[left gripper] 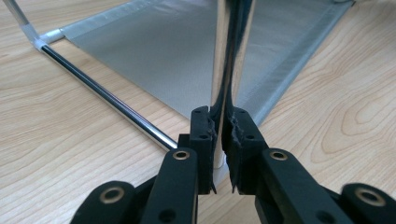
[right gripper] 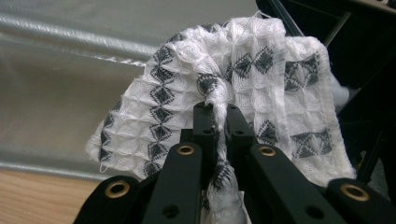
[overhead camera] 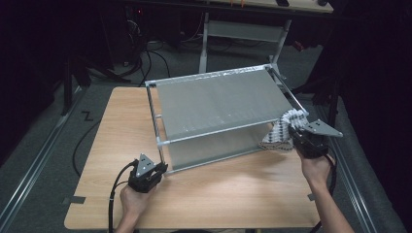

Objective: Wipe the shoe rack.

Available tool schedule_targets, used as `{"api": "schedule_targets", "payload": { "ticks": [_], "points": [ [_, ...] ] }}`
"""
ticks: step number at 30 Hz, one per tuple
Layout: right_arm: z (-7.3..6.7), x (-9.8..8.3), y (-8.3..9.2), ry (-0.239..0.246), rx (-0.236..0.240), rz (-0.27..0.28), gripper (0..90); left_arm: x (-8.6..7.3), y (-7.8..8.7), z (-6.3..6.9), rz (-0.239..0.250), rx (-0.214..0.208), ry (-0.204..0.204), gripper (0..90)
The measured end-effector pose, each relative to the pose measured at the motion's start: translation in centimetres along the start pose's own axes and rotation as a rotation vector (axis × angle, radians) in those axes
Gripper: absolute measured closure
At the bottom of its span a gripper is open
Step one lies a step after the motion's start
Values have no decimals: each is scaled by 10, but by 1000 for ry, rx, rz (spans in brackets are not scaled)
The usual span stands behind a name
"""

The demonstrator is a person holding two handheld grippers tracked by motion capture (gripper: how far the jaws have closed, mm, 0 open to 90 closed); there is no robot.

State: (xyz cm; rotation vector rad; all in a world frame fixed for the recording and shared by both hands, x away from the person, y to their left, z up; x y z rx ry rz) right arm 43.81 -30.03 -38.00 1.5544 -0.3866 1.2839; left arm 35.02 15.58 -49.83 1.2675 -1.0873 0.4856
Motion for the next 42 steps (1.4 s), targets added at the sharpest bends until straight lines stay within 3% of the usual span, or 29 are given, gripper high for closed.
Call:
{"api": "schedule_targets", "payload": {
  "ticks": [11,19,24,31,36,42],
  "points": [
    [5,-25,-2,-63,3,-25,863,-6,12,-9,7,18,16,815],
    [16,-36,-13,-111,-29,-47,863,-12,19,-15,12,12,14,815],
    [24,-33,-14,-126,-58,-28,863,-15,23,-18,10,9,9,815],
    [27,-12,-9,-111,-86,25,863,-19,23,-19,-2,-1,-9,814],
    [28,-10,-17,-113,-86,18,863,-20,23,-20,10,-9,-12,814],
    [28,-19,-31,-132,-86,-18,863,-21,24,-21,11,-9,-10,814]
  ]
}}
Point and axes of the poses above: each handheld gripper's, and its own axes: y roughly backward along the jaws, x roughly out of its top, z roughly to its right, the point moved 4 cm from there along -y, roughly forward along the jaws, and after that the axes turned 11 degrees about x, right-handed, at the moved point
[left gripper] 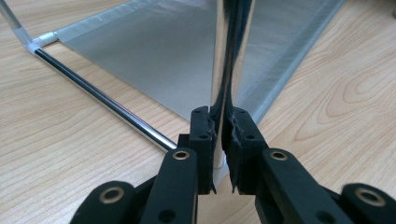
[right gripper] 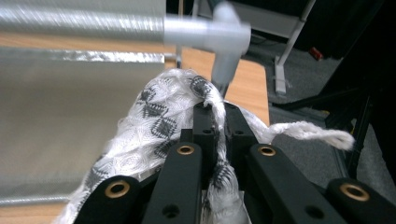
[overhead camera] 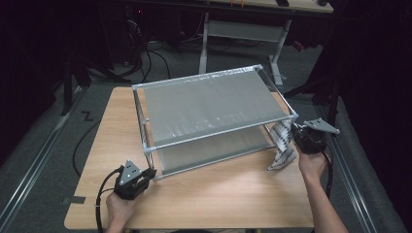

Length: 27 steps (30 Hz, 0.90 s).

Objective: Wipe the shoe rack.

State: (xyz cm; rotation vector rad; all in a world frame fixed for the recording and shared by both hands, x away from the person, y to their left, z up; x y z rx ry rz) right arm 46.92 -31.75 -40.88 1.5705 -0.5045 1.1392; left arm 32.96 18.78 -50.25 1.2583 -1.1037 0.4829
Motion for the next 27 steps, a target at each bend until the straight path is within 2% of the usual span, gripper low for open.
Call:
{"api": "schedule_targets", "payload": {
  "ticks": [10,20,22,23,27],
  "points": [
    [-1,-26,-23,-51,17,-62,863,-1,1,-1,4,-5,-1,815],
    [0,-63,-50,-115,29,-145,863,-1,1,-2,2,-10,-3,814],
    [1,-65,-52,-110,30,-149,863,-1,1,-2,2,-10,-2,814],
    [0,-71,-56,-126,32,-167,863,-1,1,-2,0,-13,2,814],
    [-1,-75,-59,-135,37,-179,863,-1,1,-2,-2,-10,5,814]
  ]
}}
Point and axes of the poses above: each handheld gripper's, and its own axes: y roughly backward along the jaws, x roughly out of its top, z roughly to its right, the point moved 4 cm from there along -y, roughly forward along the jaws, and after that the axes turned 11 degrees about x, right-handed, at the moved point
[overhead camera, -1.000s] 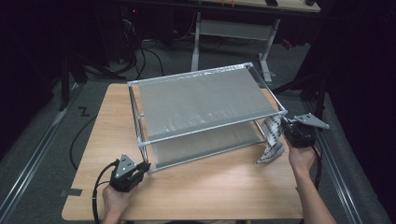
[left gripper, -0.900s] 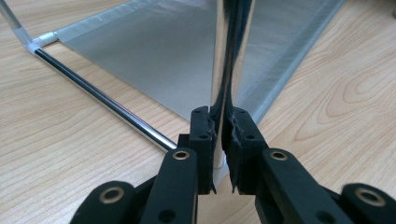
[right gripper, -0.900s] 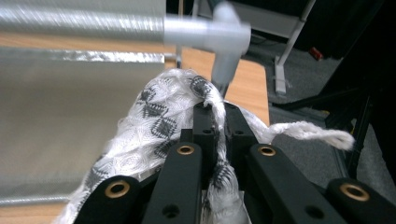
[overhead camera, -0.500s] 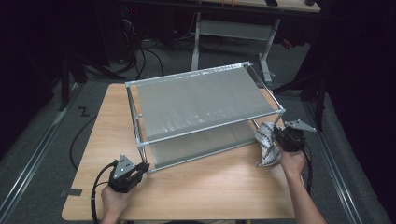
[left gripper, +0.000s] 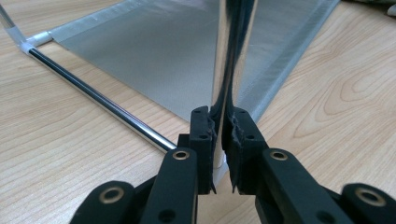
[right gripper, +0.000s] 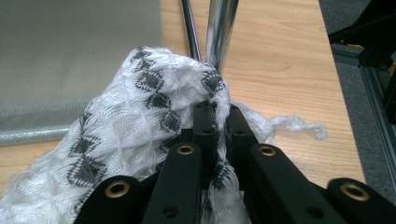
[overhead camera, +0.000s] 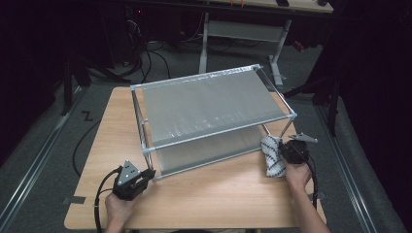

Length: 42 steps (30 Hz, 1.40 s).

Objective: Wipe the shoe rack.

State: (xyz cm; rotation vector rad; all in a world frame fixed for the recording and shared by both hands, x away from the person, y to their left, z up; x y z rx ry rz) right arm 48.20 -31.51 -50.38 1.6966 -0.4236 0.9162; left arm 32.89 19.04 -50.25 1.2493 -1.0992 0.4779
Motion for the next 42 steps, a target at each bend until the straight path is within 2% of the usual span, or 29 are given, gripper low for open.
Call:
{"api": "schedule_targets", "payload": {
  "ticks": [7,11,20,26,35,42],
  "points": [
    [1,2,4,6,-1,12,863,-1,1,-2,-1,2,4,813],
    [1,8,11,13,-9,27,863,0,2,-2,-8,2,-3,813],
    [1,35,39,72,-28,87,863,-1,1,-2,-5,-2,-3,814],
    [-4,54,57,109,-32,133,863,-1,1,-3,-5,-5,-4,813],
    [-9,79,84,129,-24,233,863,1,1,-3,-17,-8,-15,814],
    [-11,81,85,141,-20,244,863,1,1,-3,-20,-14,-21,814]
  ]
}}
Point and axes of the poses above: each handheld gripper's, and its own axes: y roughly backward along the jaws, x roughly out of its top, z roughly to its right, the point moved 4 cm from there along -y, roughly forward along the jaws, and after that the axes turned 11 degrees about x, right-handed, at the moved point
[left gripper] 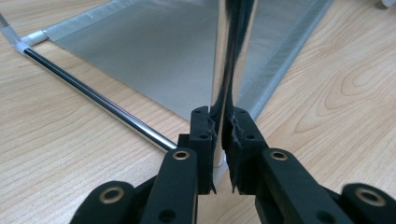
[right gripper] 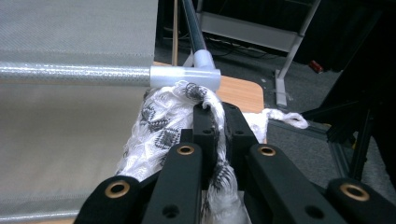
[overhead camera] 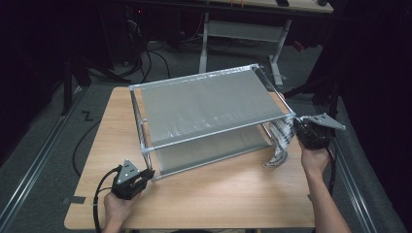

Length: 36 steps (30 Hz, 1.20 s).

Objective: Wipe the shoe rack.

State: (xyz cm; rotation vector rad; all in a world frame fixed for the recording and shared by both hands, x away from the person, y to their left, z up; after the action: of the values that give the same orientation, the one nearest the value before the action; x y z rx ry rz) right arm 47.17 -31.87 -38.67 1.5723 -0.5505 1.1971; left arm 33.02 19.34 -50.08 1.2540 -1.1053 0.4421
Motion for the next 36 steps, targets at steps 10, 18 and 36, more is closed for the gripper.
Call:
{"api": "schedule_targets", "payload": {
  "ticks": [10,18,36],
  "points": [
    [-1,-32,-28,-52,15,-76,863,1,-1,-1,-5,-16,-11,814],
    [-3,-61,-53,-91,25,-152,863,0,-1,-1,2,-18,-10,813],
    [-21,-104,-78,-113,74,-260,863,0,-1,0,12,-9,4,810]
  ]
}}
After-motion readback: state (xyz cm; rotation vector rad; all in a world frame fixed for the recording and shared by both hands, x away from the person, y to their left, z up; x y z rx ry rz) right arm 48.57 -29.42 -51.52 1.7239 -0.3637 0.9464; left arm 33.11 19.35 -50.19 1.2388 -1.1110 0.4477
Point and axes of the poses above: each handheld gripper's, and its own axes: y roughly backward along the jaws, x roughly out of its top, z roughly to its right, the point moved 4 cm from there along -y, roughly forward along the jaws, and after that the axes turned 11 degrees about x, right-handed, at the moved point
